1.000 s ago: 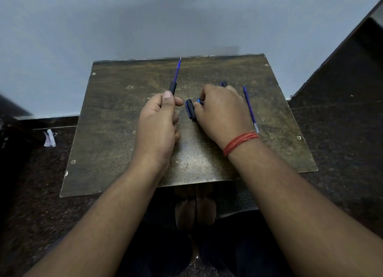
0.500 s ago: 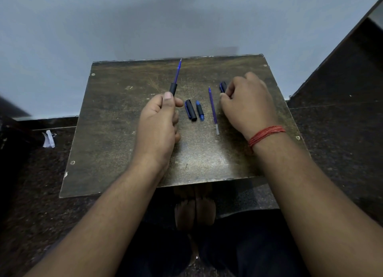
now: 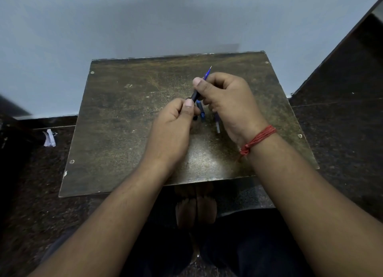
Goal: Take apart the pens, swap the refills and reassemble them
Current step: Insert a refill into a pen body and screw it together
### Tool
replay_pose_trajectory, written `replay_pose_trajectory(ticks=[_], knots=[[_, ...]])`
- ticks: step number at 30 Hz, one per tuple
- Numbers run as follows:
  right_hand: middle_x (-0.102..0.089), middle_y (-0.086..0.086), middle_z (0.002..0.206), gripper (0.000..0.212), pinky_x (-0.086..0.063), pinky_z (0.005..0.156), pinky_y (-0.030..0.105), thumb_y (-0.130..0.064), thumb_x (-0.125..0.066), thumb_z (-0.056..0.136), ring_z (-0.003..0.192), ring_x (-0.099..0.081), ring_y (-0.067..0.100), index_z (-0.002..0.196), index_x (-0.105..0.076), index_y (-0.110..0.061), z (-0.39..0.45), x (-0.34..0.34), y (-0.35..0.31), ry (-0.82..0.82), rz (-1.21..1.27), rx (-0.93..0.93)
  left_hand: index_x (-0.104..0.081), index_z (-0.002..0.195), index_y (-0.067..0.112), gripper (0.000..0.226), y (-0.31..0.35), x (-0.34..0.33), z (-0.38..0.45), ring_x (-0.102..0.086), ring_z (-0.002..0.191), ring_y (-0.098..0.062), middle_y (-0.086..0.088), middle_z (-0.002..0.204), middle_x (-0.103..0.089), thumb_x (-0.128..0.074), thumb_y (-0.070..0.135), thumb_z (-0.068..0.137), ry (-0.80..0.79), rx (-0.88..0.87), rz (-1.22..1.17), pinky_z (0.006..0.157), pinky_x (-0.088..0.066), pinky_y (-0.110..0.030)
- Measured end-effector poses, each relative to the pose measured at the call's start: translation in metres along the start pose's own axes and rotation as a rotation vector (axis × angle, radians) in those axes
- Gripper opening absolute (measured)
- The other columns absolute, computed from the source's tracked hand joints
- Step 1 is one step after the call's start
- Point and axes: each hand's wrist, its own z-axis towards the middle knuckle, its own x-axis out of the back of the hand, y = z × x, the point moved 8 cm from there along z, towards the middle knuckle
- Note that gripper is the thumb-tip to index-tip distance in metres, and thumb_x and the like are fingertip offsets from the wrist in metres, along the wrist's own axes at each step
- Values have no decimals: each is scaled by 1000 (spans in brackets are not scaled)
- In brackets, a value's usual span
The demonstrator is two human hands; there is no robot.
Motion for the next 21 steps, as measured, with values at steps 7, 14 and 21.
replay_pose_trajectory(ticks=[7, 14, 21], knots=[[-64, -3, 65, 24, -39, 48, 22, -22, -63, 97, 57, -57, 10, 73, -62, -18, 13, 62, 2, 343, 298, 24, -66, 86, 28, 34, 1, -5, -5, -33, 50, -7, 13, 55, -39, -43, 51, 98, -33, -9, 109, 57, -30, -32], [-62, -2, 73, 21, -48, 63, 29, -25, -55, 98, 67, -57, 12, 84, -70, -18, 11, 129, -6, 656, -185, 119, -68, 82, 32, 33, -1, -1, -2, -32, 48, -5, 15, 54, -39, -45, 48, 101, -23, -6, 61, 54, -28, -31], [-62, -1, 84, 14, -38, 69, 25, -34, -59, 94, 81, -57, 20, 91, -62, -21, 25, 115, 18, 399, -894, 11, -68, 82, 33, 33, -3, -1, -2, -31, 48, -5, 15, 54, -39, -44, 51, 98, -29, -3, 48, 54, -27, -31]])
